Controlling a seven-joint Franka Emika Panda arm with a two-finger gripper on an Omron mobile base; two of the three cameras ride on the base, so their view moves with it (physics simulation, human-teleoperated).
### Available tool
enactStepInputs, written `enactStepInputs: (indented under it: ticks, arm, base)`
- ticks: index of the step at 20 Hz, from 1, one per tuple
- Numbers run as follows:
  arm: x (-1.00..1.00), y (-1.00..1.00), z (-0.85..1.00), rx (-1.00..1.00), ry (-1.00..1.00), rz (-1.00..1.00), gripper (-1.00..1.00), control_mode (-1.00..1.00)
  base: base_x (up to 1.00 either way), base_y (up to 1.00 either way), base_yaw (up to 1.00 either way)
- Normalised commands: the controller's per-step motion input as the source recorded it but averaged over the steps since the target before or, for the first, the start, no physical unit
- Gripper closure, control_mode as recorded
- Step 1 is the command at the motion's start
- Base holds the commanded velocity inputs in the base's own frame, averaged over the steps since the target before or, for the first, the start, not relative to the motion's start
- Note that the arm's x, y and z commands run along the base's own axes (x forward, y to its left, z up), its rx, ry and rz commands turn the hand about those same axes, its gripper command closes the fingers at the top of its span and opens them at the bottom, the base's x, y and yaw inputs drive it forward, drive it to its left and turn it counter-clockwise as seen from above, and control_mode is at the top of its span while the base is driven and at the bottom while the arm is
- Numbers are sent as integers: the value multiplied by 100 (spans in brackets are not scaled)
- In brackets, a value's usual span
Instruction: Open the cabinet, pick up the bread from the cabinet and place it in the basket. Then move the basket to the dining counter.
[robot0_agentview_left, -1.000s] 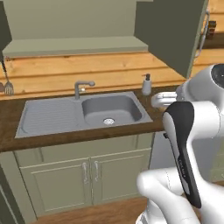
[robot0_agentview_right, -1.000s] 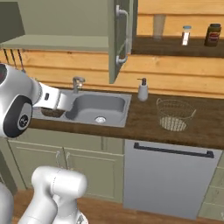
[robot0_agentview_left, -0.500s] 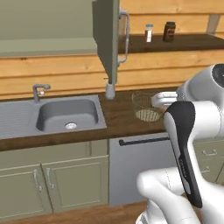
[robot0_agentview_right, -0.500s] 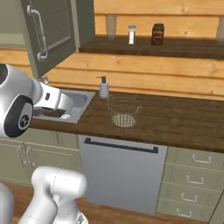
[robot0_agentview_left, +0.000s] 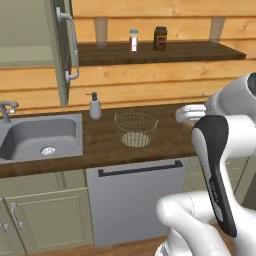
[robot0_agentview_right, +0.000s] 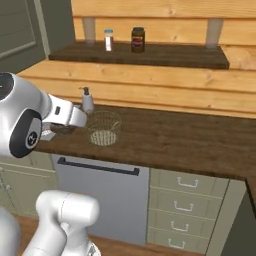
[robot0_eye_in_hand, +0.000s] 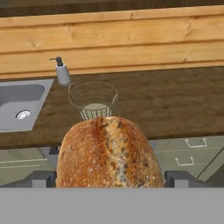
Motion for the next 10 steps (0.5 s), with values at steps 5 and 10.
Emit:
enactStepInputs:
  ticks: [5,10]
  arm:
    - [0,0,0,0,0,0,100,100]
    - [0,0,0,0,0,0,100,100]
  base:
    - [63,25,-1]
    - [71,5,0]
